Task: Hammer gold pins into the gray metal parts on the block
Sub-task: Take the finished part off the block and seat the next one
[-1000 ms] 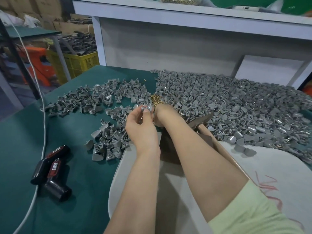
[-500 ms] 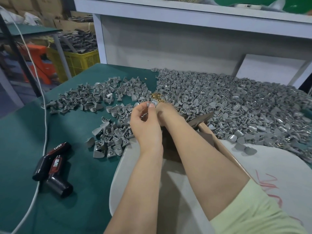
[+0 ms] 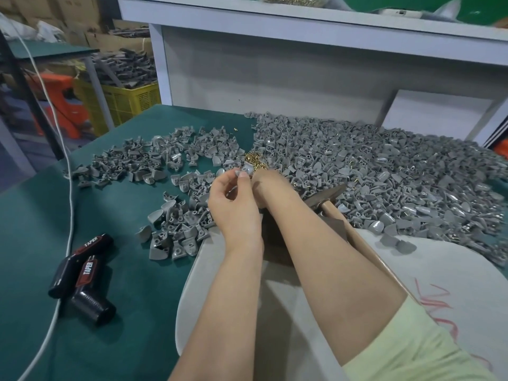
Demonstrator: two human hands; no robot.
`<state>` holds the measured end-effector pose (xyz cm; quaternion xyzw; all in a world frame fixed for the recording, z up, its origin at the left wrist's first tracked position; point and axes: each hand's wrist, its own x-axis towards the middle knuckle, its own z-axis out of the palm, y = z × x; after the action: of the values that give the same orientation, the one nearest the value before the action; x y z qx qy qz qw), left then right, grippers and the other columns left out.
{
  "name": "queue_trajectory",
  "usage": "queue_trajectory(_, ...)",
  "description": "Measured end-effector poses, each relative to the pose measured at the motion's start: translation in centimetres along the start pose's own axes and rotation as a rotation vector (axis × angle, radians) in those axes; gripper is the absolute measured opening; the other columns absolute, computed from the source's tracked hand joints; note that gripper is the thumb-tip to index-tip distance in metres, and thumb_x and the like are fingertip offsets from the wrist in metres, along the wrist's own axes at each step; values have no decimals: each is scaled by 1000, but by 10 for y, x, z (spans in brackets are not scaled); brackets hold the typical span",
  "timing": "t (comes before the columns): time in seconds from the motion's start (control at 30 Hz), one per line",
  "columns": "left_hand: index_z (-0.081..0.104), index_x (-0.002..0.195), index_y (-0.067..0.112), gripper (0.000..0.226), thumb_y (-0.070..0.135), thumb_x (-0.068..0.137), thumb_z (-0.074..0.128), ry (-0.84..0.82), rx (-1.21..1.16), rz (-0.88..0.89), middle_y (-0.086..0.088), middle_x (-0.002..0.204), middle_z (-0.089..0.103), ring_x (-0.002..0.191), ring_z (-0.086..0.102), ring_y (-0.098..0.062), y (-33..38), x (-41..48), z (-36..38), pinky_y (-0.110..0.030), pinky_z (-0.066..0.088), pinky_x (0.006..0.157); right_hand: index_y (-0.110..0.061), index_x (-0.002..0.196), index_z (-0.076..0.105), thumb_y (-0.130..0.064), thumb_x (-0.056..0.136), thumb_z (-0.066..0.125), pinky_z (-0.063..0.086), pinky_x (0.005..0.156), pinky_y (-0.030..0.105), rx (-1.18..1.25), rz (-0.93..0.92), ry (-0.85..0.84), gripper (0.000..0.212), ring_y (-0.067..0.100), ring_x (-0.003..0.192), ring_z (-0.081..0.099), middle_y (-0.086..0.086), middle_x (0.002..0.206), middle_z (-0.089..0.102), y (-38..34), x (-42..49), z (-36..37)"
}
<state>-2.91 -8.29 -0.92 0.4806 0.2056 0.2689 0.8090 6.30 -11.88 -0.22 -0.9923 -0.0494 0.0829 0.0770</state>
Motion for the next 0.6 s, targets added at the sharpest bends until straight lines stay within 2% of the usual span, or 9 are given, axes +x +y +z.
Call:
queue_trajectory(0.1,62,94,18,7,13,91,60,-4,13,-3,1,99,66,85,59,-6,0,1,-1,-3,43,62,-13,73,50,-12,84,57,42,71,31,29,-1,26,13,27,80,53,7,85,52,0,-1,1)
queue_trajectory(0.23,61,92,19,7,13,91,60,-87,156,103,7,90,63,84,58,-5,-1,-2,0,-9,44,72,-3,79,59,-6,87,57,46,71,31,124,-26,230,8,26,89,61,6,81,58,13,-8,-14)
queue_trajectory(0.33,61,91,19,7,13,90,61,-254,329,244,9,87,64,84,59,-7,0,-9,2,-16,46,80,-12,85,62,-10,93,53,47,57,21,452,-5,338,12,10,68,59,-4,83,60,43,-30,-38)
queue_trajectory(0.4,60,88,22,8,14,89,62,-404,476,314,12,85,63,83,59,-4,1,-16,3,-19,46,83,-16,89,64,-15,94,53,47,59,19,621,-17,400,12,6,64,58,-8,78,60,69,-59,-48)
queue_trajectory(0.5,60,82,27,11,18,87,65,-625,746,397,13,82,63,85,61,-9,1,-29,6,-30,46,90,-14,83,61,-15,93,56,47,57,19,805,-3,427,11,5,56,56,-3,69,62,104,-103,-47)
queue_trajectory(0.6,57,77,32,14,24,86,65,-730,989,492,11,89,65,95,61,-16,2,-38,7,-39,39,98,-13,80,57,-1,92,53,46,52,15,1010,4,408,17,5,52,57,3,68,62,124,-127,-34)
